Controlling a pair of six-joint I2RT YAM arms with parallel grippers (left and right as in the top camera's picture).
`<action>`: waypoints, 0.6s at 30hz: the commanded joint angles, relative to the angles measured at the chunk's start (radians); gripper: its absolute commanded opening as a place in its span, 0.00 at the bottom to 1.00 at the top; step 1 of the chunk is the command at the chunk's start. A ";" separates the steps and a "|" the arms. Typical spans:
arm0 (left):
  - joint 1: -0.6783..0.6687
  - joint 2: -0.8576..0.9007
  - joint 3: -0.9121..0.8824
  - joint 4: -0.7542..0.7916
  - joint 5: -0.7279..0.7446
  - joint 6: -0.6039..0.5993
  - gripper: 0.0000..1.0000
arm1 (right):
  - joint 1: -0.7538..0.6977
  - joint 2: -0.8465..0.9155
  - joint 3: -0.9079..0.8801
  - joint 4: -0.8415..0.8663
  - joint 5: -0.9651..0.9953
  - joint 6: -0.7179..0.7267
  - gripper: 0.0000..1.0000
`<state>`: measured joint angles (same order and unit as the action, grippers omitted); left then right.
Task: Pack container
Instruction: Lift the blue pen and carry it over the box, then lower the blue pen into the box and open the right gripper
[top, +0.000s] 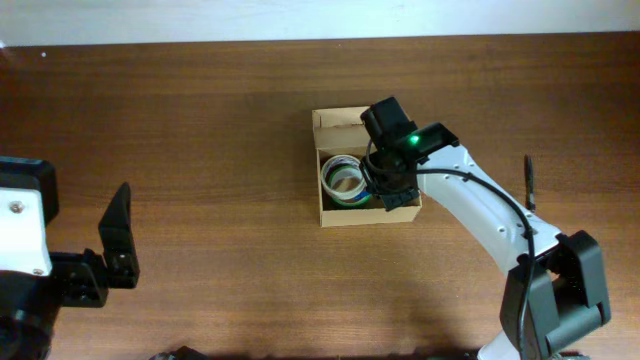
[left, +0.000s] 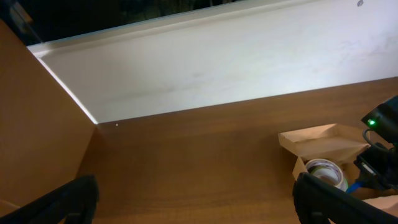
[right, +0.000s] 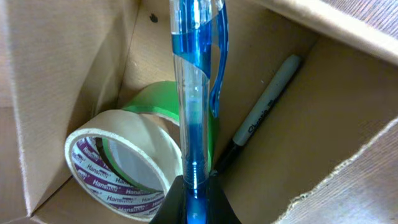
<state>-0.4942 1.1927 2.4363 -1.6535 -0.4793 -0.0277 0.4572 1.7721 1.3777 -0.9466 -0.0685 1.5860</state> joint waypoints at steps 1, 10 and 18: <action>0.000 -0.003 -0.003 -0.001 0.004 -0.006 0.99 | 0.021 0.004 -0.047 0.024 -0.001 0.028 0.04; 0.000 -0.003 -0.003 -0.001 0.004 -0.006 0.99 | 0.076 0.004 -0.084 0.095 0.004 0.058 0.04; 0.000 -0.003 -0.003 -0.008 0.004 -0.006 0.99 | 0.092 0.004 -0.084 0.118 0.038 0.058 0.76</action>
<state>-0.4942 1.1927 2.4363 -1.6562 -0.4793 -0.0277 0.5415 1.7721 1.3037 -0.8330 -0.0631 1.6363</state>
